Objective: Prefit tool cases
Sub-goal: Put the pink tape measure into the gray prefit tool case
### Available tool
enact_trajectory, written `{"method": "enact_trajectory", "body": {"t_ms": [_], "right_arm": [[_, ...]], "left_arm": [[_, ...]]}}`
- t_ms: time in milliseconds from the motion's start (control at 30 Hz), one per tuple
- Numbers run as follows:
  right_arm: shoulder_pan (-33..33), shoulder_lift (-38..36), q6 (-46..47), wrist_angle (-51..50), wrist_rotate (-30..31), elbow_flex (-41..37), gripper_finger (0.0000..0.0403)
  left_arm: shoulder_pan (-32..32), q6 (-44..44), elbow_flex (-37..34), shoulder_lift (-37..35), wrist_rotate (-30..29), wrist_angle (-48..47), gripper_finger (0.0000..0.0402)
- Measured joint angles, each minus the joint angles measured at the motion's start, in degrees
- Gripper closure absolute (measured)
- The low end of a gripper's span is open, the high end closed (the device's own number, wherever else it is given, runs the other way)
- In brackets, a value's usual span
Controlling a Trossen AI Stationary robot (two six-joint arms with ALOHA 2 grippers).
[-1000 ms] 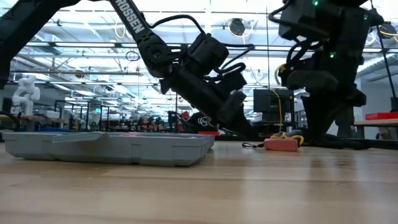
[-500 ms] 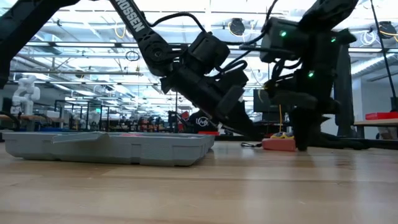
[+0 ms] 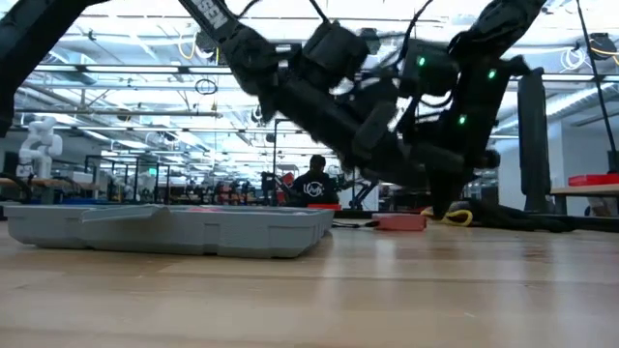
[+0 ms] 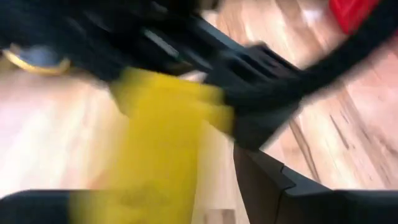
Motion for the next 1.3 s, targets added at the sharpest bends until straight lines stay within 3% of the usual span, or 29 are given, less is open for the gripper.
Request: {"method": "enact_trajectory", "body": {"t_ms": [100, 300, 500, 600, 933, 1300], "right_arm": [[0.12, -2.78, 0.88, -0.36, 0.14, 0.06, 0.0402], [1.79, -5.87, -0.02, 5.68, -0.84, 0.11, 0.0403], [4.22, -3.84, -10.01, 22.66, -1.14, 0.11, 0.0390], [3.72, -2.64, -12.28, 25.95, -2.47, 0.57, 0.0375], [2.26, 8.22, -15.96, 23.93, -7.90, 6.69, 0.0318], [-0.05, 23.41, -17.43, 1.04, -5.60, 23.70, 0.0307]], "left_arm": [[0.03, 2.48, 0.59, -3.93, -2.86, -5.51, 0.0290], [0.03, 9.22, 0.52, -16.67, -15.13, -28.25, 0.0290], [-0.51, 12.30, -1.16, -30.47, -18.13, -34.92, 0.0290], [-0.45, 12.08, -1.23, -36.26, -18.38, -38.90, 0.0290], [-0.78, 10.32, -1.27, -44.57, -18.04, -45.30, 0.0290], [-0.85, 4.44, -1.31, -45.00, -17.80, -58.66, 0.0290]]}}
